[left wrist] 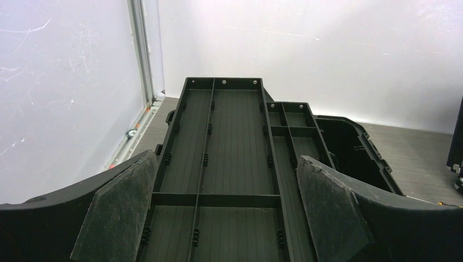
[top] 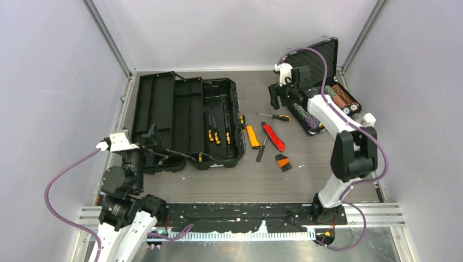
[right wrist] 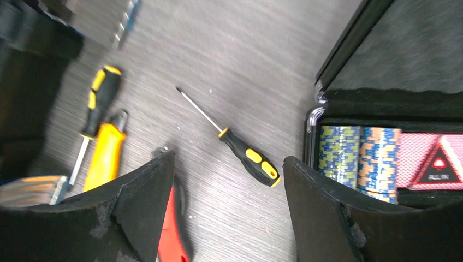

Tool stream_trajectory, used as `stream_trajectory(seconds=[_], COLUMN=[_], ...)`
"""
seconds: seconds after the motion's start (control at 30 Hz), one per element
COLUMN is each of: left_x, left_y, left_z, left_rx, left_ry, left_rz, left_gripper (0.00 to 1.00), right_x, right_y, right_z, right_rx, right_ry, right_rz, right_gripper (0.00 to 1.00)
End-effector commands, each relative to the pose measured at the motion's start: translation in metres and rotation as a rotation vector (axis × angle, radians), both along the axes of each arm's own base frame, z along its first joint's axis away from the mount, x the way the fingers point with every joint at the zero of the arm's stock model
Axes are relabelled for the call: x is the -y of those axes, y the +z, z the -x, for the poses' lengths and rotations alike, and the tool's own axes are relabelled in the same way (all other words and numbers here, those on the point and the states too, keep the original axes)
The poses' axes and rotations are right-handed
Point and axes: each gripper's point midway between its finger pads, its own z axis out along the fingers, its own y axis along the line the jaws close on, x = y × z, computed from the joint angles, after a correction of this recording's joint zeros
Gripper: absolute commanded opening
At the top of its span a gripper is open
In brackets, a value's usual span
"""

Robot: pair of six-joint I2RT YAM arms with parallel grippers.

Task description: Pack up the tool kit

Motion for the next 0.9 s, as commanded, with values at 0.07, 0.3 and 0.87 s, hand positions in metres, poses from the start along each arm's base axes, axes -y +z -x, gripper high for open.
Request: stream_trajectory(seconds=[0.07,0.3,0.87], left_x=[0.002,0.005,0.01], left_y=[0.012,0.01,0.004], left_z=[0.002,0.001,-0.006], left_rx=[0.049,0.042,0.011], left_ry=[-0.019,-0.026,-0.04], left_rz=[0.028,0.027,0.01], left_gripper=[0.99,0.99,0.99], right_x=[0.023,0.045,0.03], right_y=[-0.052,-0.099,-0.143], right_z=[0.0,0.001,0.013], right_rx=[-0.137,-0.264,-0.408], right_ry=[0.187,0.23,0.325], right_rz=[0.118,0.266,0.211], right_gripper=[0.76,0.74,0.52])
